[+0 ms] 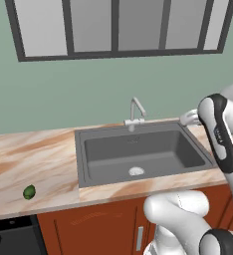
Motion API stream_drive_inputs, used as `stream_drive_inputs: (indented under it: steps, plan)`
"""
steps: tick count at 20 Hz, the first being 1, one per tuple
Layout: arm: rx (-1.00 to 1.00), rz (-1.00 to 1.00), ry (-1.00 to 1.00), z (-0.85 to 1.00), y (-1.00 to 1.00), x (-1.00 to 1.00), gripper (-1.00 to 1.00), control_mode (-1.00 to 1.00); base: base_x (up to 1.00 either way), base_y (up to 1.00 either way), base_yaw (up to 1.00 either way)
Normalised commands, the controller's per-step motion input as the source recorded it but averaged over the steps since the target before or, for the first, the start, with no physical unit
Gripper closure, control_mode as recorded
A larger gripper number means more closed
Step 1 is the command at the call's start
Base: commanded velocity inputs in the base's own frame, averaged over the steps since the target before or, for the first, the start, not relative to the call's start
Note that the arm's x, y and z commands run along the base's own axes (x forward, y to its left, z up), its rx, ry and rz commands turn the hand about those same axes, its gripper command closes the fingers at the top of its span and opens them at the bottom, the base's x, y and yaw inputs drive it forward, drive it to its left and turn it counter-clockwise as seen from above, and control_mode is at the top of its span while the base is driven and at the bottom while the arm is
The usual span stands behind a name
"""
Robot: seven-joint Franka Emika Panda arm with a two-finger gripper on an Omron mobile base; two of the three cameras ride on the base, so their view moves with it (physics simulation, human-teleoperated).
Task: Turn on the sink faucet. Then move the avocado from the counter to the sink. Turn off the sink. Move the vegetable from the sink to the pot next to the stove. Finally move the pot to the front center burner.
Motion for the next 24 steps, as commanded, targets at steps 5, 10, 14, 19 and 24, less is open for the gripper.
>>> stream_drive_inputs:
  steps: [5, 10, 14, 19, 24]
  plan:
    - [0.02, 0.2, -0.18, -0.2, -0.14, 0.52, -1.0, -1.0, 0.0, 0.0, 0.0]
    - [0.03, 0.18, -0.1, -0.13, -0.18, 0.36, -1.0, -1.0, 0.0, 0.0, 0.0]
    - [0.0, 0.14, -0.17, -0.09, -0.04, 0.62, -1.0, -1.0, 0.0, 0.0, 0.0]
    - [0.01, 0.16, -0.18, -0.05, 0.0, 0.61, -1.0, -1.0, 0.0, 0.0, 0.0]
    - [0.01, 0.2, -0.19, -0.11, 0.0, 0.55, -1.0, -1.0, 0.0, 0.0, 0.0]
